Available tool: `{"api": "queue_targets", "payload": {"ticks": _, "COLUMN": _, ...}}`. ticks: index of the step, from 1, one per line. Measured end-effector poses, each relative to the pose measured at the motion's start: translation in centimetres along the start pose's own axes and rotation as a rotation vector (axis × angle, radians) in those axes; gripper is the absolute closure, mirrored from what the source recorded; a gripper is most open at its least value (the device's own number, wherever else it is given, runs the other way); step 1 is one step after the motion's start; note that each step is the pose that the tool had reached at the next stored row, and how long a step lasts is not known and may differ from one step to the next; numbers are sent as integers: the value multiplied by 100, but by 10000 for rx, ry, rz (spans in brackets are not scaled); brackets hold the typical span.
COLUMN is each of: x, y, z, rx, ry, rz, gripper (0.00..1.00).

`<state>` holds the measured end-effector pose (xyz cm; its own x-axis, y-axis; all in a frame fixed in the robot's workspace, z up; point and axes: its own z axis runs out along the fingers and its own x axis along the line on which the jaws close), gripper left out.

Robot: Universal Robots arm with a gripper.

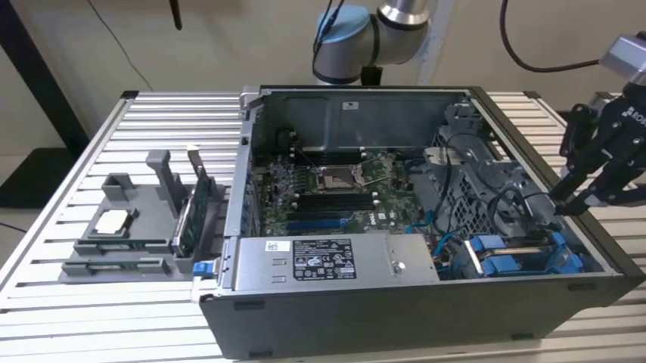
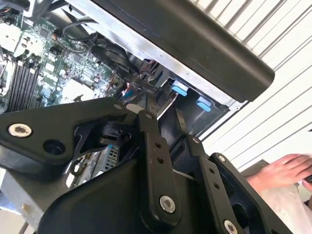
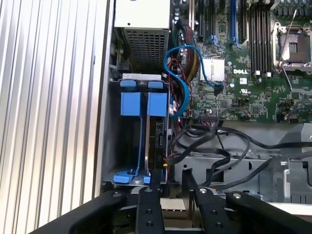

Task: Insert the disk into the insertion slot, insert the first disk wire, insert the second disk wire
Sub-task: 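Insert the second disk wire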

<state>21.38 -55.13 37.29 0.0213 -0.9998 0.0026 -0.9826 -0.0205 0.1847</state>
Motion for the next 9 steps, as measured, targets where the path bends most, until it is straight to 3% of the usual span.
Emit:
{"api": "queue_targets", "payload": {"ticks": 2, "x": -1, "y": -6, "z": 28, "rx": -1, "ry": -25, "rz": -5, "gripper": 68}}
{"api": "queue_targets", "payload": {"ticks": 3, "x": 0, "y": -9, "z": 35, "rx": 1, "ry": -79, "rz": -17, "gripper": 68}}
{"api": "queue_targets", "payload": {"ticks": 6, "x": -1, "y": -10, "z": 43, "rx": 12, "ry": -508, "rz": -97, "gripper": 68}}
{"api": "queue_targets", "payload": {"ticks": 8, "x": -1, "y": -10, "z": 42, "rx": 21, "ry": -651, "rz": -124, "gripper": 68}}
{"api": "queue_targets", "payload": {"ticks": 9, "x": -1, "y": -8, "z": 37, "rx": 22, "ry": -685, "rz": -130, "gripper": 68}}
